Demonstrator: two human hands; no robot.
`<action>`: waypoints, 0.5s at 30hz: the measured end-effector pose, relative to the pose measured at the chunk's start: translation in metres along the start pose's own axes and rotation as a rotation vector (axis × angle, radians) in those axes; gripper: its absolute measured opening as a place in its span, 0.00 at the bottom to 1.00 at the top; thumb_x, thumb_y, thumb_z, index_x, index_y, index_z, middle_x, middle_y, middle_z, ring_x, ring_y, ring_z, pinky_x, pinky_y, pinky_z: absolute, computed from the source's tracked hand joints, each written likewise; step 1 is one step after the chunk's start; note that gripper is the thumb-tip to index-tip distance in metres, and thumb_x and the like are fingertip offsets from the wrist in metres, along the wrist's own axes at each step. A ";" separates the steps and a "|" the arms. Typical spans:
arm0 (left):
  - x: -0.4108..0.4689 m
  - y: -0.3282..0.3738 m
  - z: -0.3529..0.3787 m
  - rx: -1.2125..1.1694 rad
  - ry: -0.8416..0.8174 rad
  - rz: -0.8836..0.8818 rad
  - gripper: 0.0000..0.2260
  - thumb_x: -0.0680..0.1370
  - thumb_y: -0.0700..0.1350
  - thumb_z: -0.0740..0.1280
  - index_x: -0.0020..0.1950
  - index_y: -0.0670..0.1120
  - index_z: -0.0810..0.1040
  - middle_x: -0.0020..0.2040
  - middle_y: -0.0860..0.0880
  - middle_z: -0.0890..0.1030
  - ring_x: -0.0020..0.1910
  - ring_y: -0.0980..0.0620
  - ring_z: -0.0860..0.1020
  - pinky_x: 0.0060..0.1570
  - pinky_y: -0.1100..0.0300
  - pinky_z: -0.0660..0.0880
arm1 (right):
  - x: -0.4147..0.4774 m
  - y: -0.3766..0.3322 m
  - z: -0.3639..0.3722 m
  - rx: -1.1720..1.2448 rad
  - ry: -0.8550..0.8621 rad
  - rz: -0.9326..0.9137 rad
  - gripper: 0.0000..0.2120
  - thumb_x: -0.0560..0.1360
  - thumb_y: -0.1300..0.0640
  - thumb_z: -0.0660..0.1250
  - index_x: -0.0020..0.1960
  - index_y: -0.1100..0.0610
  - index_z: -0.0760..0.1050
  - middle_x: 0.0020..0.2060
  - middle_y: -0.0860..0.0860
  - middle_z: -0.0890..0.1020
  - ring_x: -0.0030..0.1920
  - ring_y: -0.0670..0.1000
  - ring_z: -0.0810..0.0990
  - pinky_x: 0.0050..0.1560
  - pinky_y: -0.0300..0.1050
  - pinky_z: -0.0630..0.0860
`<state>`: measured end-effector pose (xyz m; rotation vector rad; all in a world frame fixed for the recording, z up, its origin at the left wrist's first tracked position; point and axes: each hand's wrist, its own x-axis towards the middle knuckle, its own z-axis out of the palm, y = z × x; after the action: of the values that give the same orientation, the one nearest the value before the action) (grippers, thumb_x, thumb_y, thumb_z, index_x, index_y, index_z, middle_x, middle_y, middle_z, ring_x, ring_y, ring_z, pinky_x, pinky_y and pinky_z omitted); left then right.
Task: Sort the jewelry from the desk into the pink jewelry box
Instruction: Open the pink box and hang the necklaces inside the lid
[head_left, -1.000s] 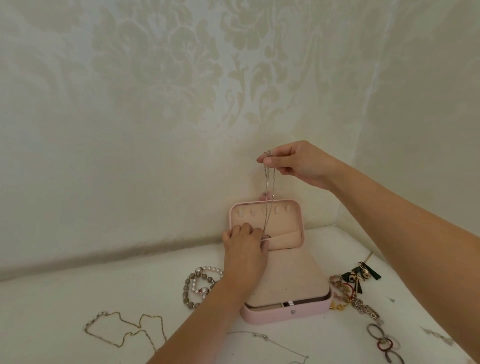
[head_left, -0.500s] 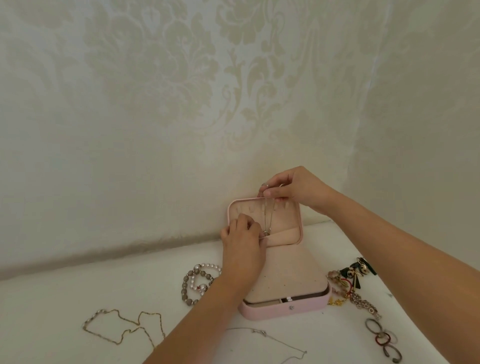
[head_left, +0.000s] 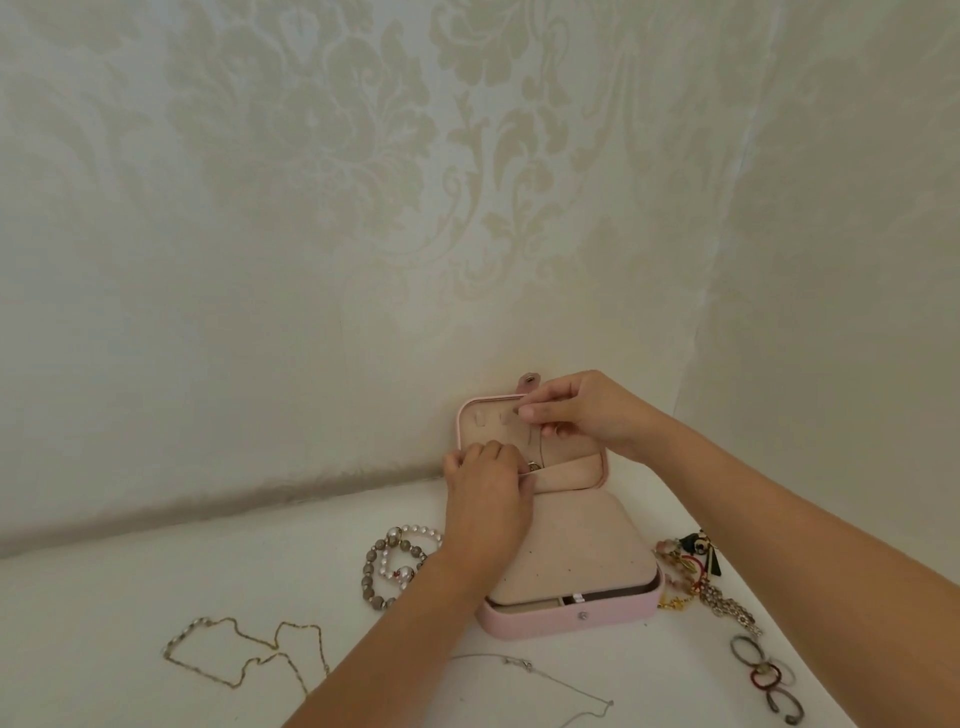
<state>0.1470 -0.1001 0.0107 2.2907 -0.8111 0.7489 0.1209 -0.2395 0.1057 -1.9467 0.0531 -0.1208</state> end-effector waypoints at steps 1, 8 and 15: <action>0.000 0.000 0.000 -0.002 -0.002 0.000 0.03 0.70 0.43 0.72 0.40 0.47 0.79 0.38 0.50 0.80 0.42 0.47 0.78 0.46 0.56 0.55 | 0.000 -0.001 -0.001 0.031 0.000 -0.003 0.03 0.72 0.62 0.71 0.45 0.57 0.83 0.34 0.49 0.81 0.32 0.43 0.75 0.34 0.33 0.70; 0.001 0.000 0.002 0.036 0.010 0.035 0.10 0.64 0.44 0.77 0.35 0.50 0.76 0.32 0.54 0.77 0.34 0.50 0.77 0.42 0.57 0.56 | 0.001 -0.003 -0.005 -0.017 0.041 -0.052 0.06 0.72 0.66 0.70 0.47 0.58 0.82 0.36 0.51 0.83 0.34 0.39 0.80 0.42 0.30 0.76; 0.000 -0.001 0.001 -0.022 0.004 0.021 0.03 0.73 0.43 0.69 0.45 0.48 0.77 0.37 0.50 0.79 0.41 0.46 0.77 0.47 0.55 0.58 | 0.008 0.006 0.004 -0.402 0.291 -0.289 0.06 0.70 0.67 0.71 0.45 0.59 0.83 0.39 0.43 0.83 0.36 0.33 0.79 0.43 0.25 0.71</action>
<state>0.1477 -0.1003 0.0099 2.2636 -0.8391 0.7503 0.1298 -0.2386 0.0991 -2.3145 -0.0146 -0.6258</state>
